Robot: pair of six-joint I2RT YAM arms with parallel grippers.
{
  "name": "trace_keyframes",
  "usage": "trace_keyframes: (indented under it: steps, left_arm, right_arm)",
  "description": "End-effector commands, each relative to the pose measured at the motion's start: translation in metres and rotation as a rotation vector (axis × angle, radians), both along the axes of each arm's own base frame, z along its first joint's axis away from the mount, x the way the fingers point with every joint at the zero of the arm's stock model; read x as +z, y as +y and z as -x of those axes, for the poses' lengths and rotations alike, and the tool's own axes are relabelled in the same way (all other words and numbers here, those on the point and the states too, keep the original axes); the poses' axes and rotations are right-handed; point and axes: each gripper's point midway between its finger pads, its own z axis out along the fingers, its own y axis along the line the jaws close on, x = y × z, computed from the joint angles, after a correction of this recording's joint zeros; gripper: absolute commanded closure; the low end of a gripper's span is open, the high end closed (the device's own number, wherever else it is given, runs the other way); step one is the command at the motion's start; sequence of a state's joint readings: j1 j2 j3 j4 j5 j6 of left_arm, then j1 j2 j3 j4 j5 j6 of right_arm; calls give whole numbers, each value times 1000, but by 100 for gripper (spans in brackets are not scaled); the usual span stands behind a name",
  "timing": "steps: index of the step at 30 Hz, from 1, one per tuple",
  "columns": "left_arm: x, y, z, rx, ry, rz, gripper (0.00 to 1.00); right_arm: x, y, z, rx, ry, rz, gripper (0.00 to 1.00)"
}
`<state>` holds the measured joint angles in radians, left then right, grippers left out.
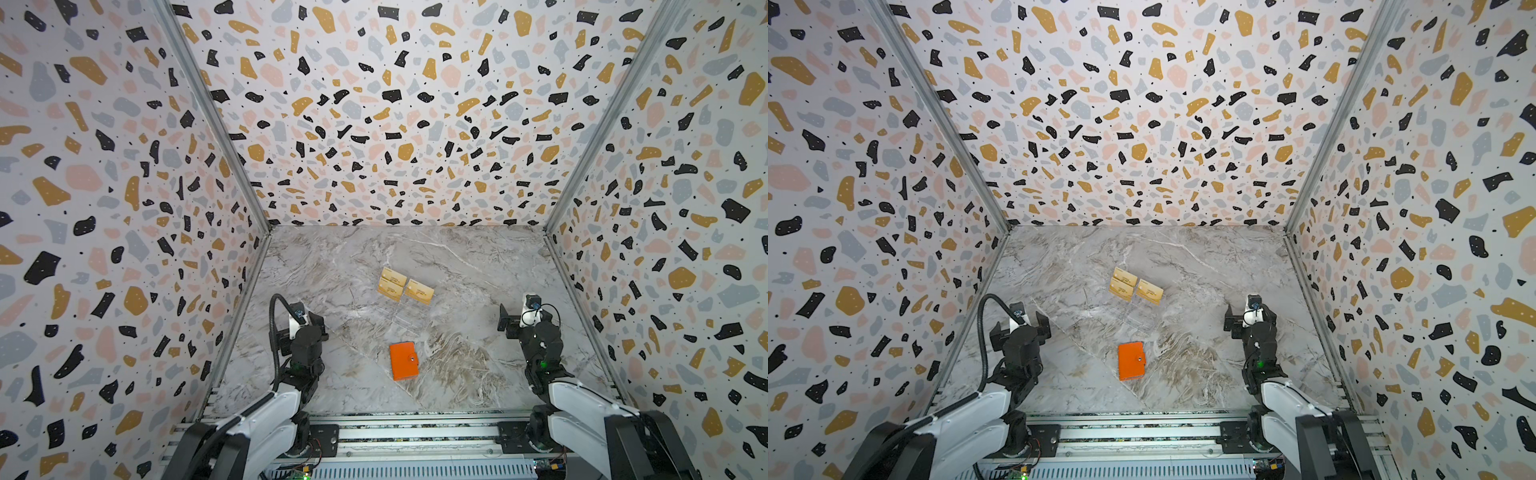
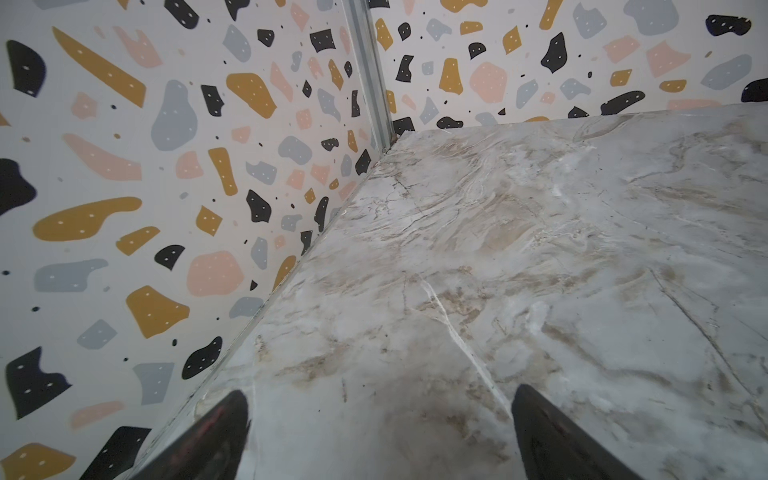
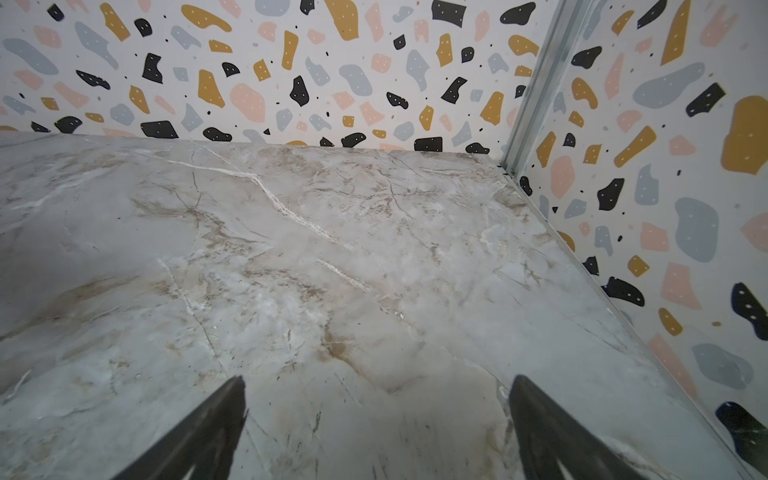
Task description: Put the credit cards into the card holder
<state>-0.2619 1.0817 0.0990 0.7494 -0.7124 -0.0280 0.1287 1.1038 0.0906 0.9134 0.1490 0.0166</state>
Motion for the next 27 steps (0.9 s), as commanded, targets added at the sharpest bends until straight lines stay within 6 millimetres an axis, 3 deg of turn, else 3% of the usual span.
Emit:
trace_keyframes:
  steps: [1,4,8,10,13,27]
  left_arm:
    - [47,-12,-25,-63,-217,44,0]
    - [37,-9,-37,-59,-215,54,0]
    - [29,5,-35,-8,-252,92,0]
    - [25,6,-40,-5,-214,96,0]
    - [24,7,-42,-2,-217,98,0]
    - [26,7,-39,-5,-221,99,0]
  right_arm:
    - [30,-1,-13,-4,-138,-2,1]
    - [35,-3,-19,-6,-173,-1,1]
    - [8,-6,-33,6,-109,-30,1]
    - [12,-5,-40,15,-139,-24,1]
    - [-3,-3,-50,20,-38,-15,1]
    - [-2,0,-51,16,-39,3,1]
